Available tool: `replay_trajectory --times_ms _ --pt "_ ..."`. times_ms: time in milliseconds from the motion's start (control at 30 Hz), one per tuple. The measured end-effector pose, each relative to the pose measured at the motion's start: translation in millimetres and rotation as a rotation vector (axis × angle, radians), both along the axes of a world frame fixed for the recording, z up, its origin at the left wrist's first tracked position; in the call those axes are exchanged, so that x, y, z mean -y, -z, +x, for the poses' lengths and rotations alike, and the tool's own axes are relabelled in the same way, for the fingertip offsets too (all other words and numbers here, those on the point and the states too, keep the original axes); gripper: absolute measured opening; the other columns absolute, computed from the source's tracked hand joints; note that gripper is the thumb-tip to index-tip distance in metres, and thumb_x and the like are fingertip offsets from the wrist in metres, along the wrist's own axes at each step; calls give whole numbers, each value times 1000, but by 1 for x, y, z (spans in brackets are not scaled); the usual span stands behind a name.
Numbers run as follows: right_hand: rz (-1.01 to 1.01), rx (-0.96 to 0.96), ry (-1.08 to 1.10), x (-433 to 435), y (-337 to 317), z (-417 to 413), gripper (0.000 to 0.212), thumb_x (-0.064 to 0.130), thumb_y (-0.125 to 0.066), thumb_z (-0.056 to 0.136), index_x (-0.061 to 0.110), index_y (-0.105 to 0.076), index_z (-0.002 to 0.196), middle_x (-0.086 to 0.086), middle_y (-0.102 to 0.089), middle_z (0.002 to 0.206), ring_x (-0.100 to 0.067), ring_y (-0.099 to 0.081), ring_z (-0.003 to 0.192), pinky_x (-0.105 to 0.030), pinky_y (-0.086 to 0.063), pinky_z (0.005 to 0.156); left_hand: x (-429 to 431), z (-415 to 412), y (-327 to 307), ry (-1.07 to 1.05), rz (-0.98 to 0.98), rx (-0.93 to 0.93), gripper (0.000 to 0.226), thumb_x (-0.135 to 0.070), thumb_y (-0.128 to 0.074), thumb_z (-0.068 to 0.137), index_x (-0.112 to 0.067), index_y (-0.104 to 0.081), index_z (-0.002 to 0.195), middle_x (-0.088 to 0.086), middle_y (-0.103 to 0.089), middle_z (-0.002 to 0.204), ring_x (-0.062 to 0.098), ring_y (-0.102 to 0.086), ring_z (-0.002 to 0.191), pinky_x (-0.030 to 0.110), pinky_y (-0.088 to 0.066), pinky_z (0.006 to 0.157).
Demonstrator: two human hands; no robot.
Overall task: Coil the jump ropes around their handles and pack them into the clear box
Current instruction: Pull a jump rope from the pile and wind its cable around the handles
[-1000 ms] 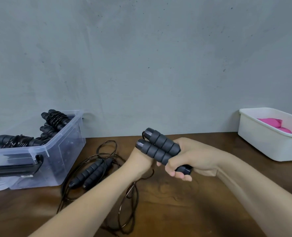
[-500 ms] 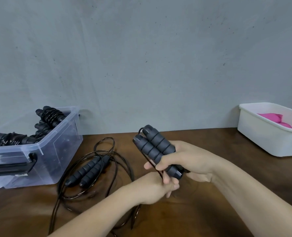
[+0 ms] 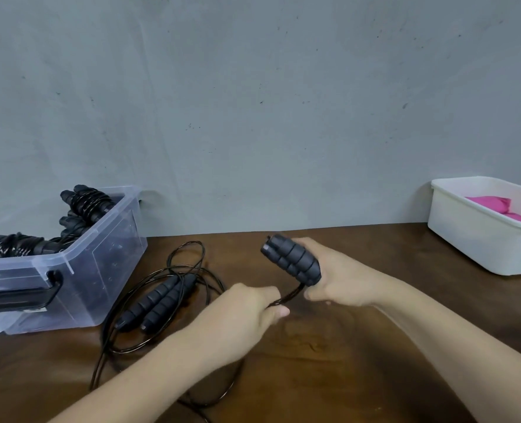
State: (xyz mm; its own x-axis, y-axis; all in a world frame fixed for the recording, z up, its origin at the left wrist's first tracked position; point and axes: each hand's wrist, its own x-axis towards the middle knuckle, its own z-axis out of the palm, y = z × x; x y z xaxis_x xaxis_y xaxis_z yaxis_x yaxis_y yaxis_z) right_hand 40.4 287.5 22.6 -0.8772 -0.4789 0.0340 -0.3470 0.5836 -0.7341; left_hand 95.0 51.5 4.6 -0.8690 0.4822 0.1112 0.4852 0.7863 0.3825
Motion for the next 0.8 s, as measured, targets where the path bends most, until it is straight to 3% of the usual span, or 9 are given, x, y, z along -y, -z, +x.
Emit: replay_trajectory --times_ms 67,167,300,400,467,567,700,767,800 --pt "178 -54 -53 4 7 1 76 12 -77 81 44 -47 144 9 -67 118 -11 -69 91 -32 -59 74 10 -5 -14 31 -48 -76 36 -54 -56 105 -33 -55 76 -8 -58 65 9 -57 63 26 -41 56" --pt "318 -65 -86 21 18 7 30 31 -82 86 29 -60 106 6 -66 95 -14 -62 80 -36 -53 72 15 -16 -31 93 -84 -148 35 -51 -65 100 -44 -52 68 -16 -56 69 1 -55 70 23 -36 61" --pt "454 -3 -158 37 11 19 44 46 -83 87 11 -58 86 4 -52 68 -14 -48 59 -30 -42 58 20 -28 -46 155 41 -71 25 -49 -81 87 -30 -70 75 -9 -66 78 10 -63 76 34 -49 66" --pt "516 42 -204 38 2 25 33 31 -79 88 8 -58 79 3 -52 58 -23 -53 52 -33 -42 53 25 -35 -51 151 159 26 37 -49 -90 76 -20 -67 71 0 -64 67 22 -57 67 42 -47 63" --pt "553 36 -221 40 -7 28 30 24 -75 85 11 -52 72 1 -48 56 -20 -44 49 -33 -35 49 28 -43 -50 177 216 115 37 -44 -93 75 -17 -68 72 9 -62 68 32 -54 69 42 -43 62" --pt "517 72 -262 35 -27 30 26 20 -75 85 6 -56 76 -12 -63 60 -16 -52 50 -32 -40 51 33 -54 -48 228 374 265 30 -35 -91 80 -15 -70 72 22 -56 70 27 -46 62 36 -37 61" --pt "382 9 -283 32 -66 28 23 22 -80 87 10 -61 88 -14 -70 72 -14 -58 55 -34 -45 54 42 -72 -32 136 643 327 24 -25 -73 96 -16 -70 74 21 -54 68 31 -45 60 42 -42 55" --pt "246 20 -302 34 -80 26 26 25 -85 90 16 -64 100 -13 -71 74 -16 -62 58 -35 -50 56 54 -86 -10 24 637 304 7 -11 -71 93 -14 -73 88 15 -67 83 30 -61 72 42 -59 73" --pt "161 39 -296 34 -85 24 31 28 -87 90 19 -62 107 -11 -69 72 -18 -62 58 -37 -51 57 58 -93 -2 -86 646 304 15 -13 -76 88 -11 -72 102 13 -70 94 30 -66 81 49 -62 81"
